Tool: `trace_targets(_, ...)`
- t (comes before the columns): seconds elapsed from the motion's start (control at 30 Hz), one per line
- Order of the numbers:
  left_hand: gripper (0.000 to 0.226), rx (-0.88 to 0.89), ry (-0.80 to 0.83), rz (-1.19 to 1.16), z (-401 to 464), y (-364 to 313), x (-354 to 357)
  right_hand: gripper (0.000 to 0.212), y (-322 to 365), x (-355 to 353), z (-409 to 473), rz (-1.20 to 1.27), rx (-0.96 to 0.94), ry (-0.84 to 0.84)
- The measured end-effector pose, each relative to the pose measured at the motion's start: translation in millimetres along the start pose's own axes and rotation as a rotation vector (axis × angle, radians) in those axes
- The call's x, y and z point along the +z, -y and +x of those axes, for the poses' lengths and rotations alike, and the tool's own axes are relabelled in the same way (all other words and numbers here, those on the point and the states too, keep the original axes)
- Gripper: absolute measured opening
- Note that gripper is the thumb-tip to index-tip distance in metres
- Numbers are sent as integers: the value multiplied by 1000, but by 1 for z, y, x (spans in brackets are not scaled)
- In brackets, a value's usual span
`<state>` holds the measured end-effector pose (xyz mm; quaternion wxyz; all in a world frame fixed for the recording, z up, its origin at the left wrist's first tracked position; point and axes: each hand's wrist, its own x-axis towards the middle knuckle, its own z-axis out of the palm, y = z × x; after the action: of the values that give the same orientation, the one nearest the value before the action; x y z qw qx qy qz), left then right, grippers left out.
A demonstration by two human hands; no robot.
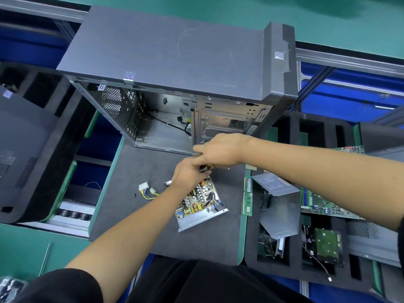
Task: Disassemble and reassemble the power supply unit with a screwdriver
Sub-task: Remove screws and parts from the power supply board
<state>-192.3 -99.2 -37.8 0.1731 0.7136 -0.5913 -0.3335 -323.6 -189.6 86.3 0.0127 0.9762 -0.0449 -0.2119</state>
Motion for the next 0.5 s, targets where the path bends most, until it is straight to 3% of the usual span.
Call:
trace_targets(0.13,16,41,4,67,-1,-2,-2,24,0,2,4,-14,71,6)
trace_targets(0.27,28,55,3,100,2,-1,-1,42,10,9,8,-60,213,58)
trace_targets(0.33,18,67,18,117,4,0,0,47,11,10,5,-30,182,2)
trace_targets(0.4,25,81,12,130,3,0,1,48,8,8,-2,-25,79,-56)
trace_targets(0.5,24,89,-25,27,1,1,0,28,4,6,-6,-127,44,-48)
